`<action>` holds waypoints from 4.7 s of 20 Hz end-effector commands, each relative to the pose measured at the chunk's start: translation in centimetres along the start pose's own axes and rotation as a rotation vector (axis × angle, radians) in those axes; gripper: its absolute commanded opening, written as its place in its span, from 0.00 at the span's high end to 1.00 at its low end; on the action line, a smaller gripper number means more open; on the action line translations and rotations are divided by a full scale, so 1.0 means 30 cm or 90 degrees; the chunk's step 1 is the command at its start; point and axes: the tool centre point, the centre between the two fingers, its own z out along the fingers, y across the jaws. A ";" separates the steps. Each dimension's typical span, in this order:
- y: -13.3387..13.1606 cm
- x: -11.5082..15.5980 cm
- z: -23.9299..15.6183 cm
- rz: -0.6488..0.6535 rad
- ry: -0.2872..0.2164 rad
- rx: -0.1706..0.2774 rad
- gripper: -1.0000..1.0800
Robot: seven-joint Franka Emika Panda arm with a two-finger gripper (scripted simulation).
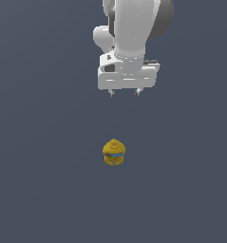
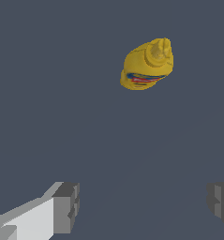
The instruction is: Pick up the object and move it to a goal position.
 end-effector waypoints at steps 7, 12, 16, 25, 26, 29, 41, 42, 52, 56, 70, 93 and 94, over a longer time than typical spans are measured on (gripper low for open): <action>-0.010 0.003 -0.007 0.003 0.000 0.001 0.04; -0.018 0.005 -0.013 0.006 0.001 0.001 0.04; -0.016 0.007 -0.012 0.002 0.001 0.001 0.04; -0.007 0.039 -0.004 -0.053 0.003 -0.001 0.04; -0.006 0.045 -0.002 -0.063 0.003 -0.001 0.04; 0.000 0.065 0.003 -0.096 0.004 -0.002 0.04; 0.032 0.168 0.039 -0.278 0.009 -0.008 0.04; 0.035 0.177 0.042 -0.294 0.010 -0.008 0.04; 0.065 0.263 0.080 -0.451 0.014 -0.013 0.04; 0.078 0.297 0.097 -0.514 0.015 -0.014 0.04; 0.128 0.408 0.164 -0.733 0.022 -0.020 0.04; 0.176 0.496 0.231 -0.920 0.029 -0.025 0.04; 0.177 0.496 0.232 -0.920 0.029 -0.025 0.04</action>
